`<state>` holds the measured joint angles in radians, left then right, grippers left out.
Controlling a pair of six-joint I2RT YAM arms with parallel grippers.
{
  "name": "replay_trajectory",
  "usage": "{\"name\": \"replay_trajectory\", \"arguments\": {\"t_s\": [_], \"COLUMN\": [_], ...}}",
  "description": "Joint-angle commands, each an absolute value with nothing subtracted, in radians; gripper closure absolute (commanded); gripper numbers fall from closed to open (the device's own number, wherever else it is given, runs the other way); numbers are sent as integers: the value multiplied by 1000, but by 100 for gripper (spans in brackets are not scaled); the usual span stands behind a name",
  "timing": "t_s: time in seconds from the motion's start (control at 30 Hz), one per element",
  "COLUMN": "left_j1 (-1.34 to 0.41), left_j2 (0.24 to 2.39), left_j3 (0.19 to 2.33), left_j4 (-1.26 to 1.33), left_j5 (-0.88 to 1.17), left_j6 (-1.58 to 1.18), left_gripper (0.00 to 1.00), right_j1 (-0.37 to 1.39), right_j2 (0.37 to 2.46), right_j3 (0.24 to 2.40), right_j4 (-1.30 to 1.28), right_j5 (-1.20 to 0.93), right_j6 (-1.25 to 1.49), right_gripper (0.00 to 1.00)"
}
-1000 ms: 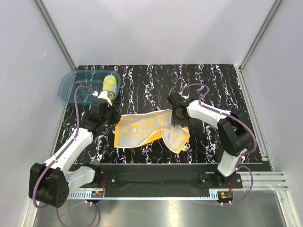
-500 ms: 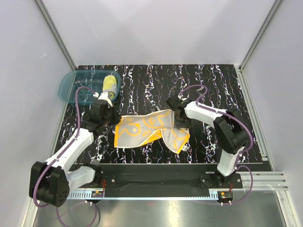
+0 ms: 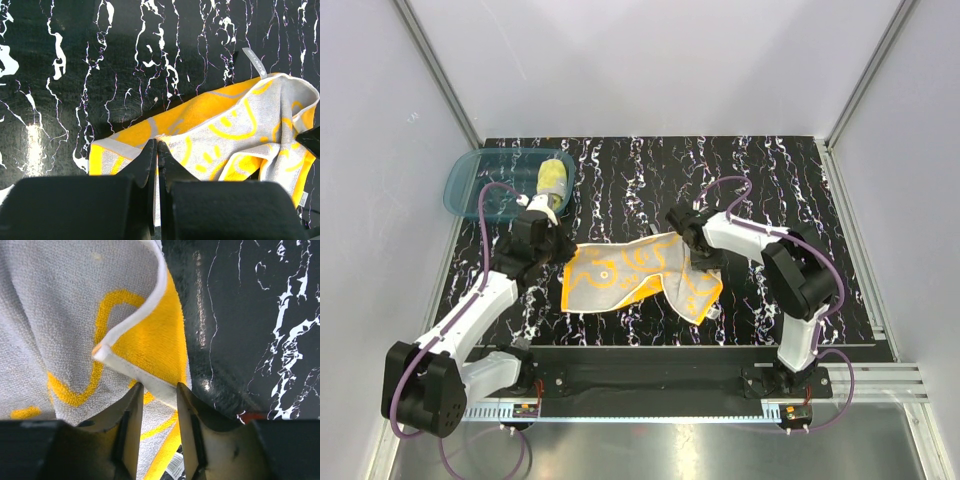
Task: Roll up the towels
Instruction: Flatten the towel
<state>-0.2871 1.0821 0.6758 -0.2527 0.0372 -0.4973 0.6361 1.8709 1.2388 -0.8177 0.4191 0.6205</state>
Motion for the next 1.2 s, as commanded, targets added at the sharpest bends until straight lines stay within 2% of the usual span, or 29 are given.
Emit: {"name": "replay_trajectory", "arguments": {"t_s": [0.0,0.07,0.1,0.27,0.43,0.53,0.67,0.8,1.0,1.1,1.13,1.17], "left_j1": [-284,-284,-284,-284,-284,-284,-282,-281,-270,-258,-255,-252], "left_j2": [1085,1083,1083,1085,1080,1054,1034,1146,1327,1443,1492,1509], "left_j3": [669,667,667,667,681,684,684,773,865,928,945,957], "left_j4": [-203,-204,-206,-207,-227,-270,-244,-242,-209,-196,-201,-201], "left_j5": [31,28,26,25,2,-110,-133,-133,-152,-134,-132,-130], "left_j6": [-485,-483,-480,-482,-486,-498,-503,-506,-482,-460,-457,-454], "left_gripper": [100,100,100,100,100,100,100,100,100,100,100,100], "right_j1": [644,644,644,643,629,582,467,382,374,351,336,330], "right_j2": [1893,1901,1901,1875,1769,1700,1637,1670,1836,1914,1928,1937], "right_j3": [1267,1264,1262,1256,1243,1233,1194,1239,1405,1460,1472,1486], "right_j4": [-827,-821,-816,-818,-841,-859,-819,-790,-816,-810,-808,-807], "right_j5": [471,460,460,488,548,561,525,488,491,480,477,482], "right_j6": [615,615,615,624,634,623,574,531,485,469,468,468], "right_gripper": [64,72,80,100,100,100,100,100,100,86,71,61]}}
